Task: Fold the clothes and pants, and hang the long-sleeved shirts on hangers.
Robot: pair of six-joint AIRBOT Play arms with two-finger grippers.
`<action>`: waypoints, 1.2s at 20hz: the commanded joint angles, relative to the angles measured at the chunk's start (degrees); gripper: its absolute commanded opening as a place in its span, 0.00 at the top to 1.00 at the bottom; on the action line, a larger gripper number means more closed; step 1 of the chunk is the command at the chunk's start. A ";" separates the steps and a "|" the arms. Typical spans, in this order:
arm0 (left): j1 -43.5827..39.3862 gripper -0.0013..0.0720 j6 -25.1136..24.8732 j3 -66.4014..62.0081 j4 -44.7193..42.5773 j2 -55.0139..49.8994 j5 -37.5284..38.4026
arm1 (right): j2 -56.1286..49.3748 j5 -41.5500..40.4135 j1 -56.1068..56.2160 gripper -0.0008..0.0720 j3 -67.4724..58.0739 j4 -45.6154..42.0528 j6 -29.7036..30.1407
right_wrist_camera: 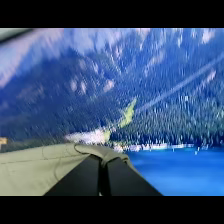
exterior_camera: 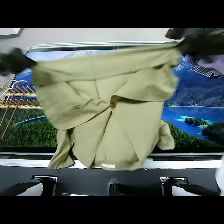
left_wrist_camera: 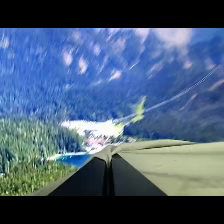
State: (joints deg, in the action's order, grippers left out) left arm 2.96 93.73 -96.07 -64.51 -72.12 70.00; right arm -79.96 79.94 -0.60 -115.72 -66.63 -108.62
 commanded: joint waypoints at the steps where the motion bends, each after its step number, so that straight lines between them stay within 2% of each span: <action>1: -3.15 0.96 -2.43 1.60 0.85 -16.13 -4.81 | -18.69 -2.56 2.99 0.94 -0.07 4.46 1.88; 5: -5.40 0.95 0.79 1.53 1.31 -28.98 -8.09 | -31.98 -10.51 4.85 0.94 -0.07 4.39 3.80; 6: -5.60 0.95 0.81 1.53 1.81 -30.51 -7.67 | -33.42 -10.71 4.72 0.87 -0.07 4.33 3.78; 7: -5.81 0.93 0.83 1.53 2.49 -31.36 -7.37 | -33.90 -10.29 4.72 0.84 -0.07 4.07 3.82; 8: -5.84 0.79 0.83 1.53 2.58 -31.36 -7.39 | -33.57 -9.38 4.72 0.72 -0.09 3.06 3.85; 9: -5.79 0.52 0.81 1.51 2.58 -30.67 -7.32 | -32.52 -7.87 4.72 0.64 -0.09 1.49 4.74; 10: -5.51 0.28 0.74 1.51 2.51 -29.57 -6.99 | -30.97 -5.77 4.72 0.62 -0.09 -0.76 6.16; 11: -4.98 0.21 0.61 1.53 2.49 -28.00 -5.99 | -28.98 -3.04 4.72 0.54 -0.09 -3.78 7.23; 12: -4.24 0.21 0.61 1.53 2.49 -26.03 -4.11 | -26.47 0.63 4.72 0.41 -0.07 -7.08 9.16; 14: -3.28 0.21 0.46 1.66 0.35 -21.75 1.79 | -21.75 8.44 4.72 0.30 0.31 -10.93 12.92; 16: -3.56 0.21 -0.31 5.25 -5.42 -16.17 5.14 | -16.11 10.84 4.76 0.30 5.22 -11.02 12.66; 18: -3.89 0.21 -0.20 14.08 -6.75 -9.25 4.42 | -9.20 10.29 6.49 0.30 15.91 -11.50 10.84; 21: -6.34 0.21 0.24 28.28 -6.73 0.02 1.95 | 1.31 3.93 12.22 0.30 36.17 -11.65 5.07; 24: -10.36 0.21 1.97 37.57 -6.73 4.90 1.11 | 7.50 -3.21 19.87 0.29 51.76 -11.61 -0.68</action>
State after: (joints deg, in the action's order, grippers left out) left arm -4.54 94.54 -67.44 -70.59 -72.73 71.83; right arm -78.94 82.61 13.50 -78.00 -77.65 -103.85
